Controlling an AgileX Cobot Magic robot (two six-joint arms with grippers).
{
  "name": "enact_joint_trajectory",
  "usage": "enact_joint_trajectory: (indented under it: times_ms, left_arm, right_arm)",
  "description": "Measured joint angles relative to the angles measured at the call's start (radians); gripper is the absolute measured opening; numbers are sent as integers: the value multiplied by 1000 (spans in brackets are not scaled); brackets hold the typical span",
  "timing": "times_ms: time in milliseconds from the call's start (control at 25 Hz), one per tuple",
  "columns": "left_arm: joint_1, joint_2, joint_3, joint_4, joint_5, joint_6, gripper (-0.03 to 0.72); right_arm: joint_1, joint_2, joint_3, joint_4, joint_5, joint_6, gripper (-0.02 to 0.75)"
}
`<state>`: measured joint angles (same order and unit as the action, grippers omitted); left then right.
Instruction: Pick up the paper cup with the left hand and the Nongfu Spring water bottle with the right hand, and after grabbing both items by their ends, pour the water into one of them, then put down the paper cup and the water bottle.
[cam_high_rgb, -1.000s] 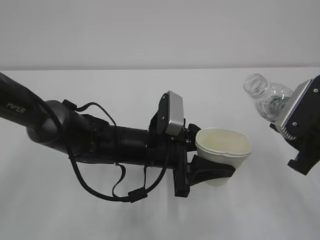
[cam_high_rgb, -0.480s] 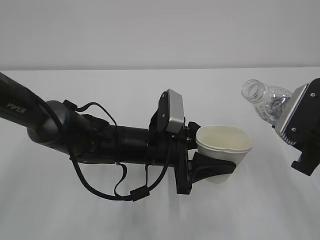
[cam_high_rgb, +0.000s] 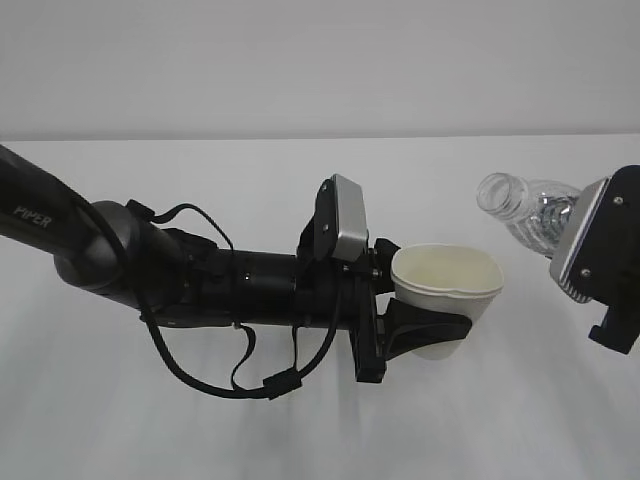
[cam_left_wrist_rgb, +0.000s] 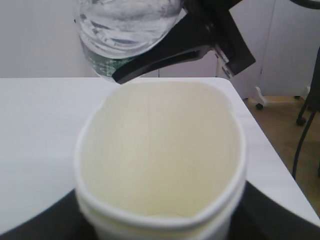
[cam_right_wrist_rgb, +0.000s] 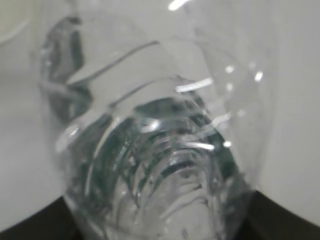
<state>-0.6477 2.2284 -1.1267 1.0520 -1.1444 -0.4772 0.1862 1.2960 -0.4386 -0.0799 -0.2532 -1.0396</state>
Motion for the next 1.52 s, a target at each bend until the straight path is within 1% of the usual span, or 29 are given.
enact_joint_trajectory:
  times_ms: [240, 680, 1080, 1520]
  left_arm:
    - [0, 0, 0, 4, 0, 2, 404]
    - [0, -23, 0, 76, 0, -4, 404]
    - [-1, -33, 0, 79, -1, -32, 404]
    - [-1, -33, 0, 75, -1, -37, 404]
  right_arm:
    - [0, 0, 0, 0, 0, -55, 399]
    - [0, 0, 0, 28, 0, -117, 399]
    - [0, 0, 0, 48, 0, -185, 398]
    - [0, 0, 0, 50, 0, -250, 398]
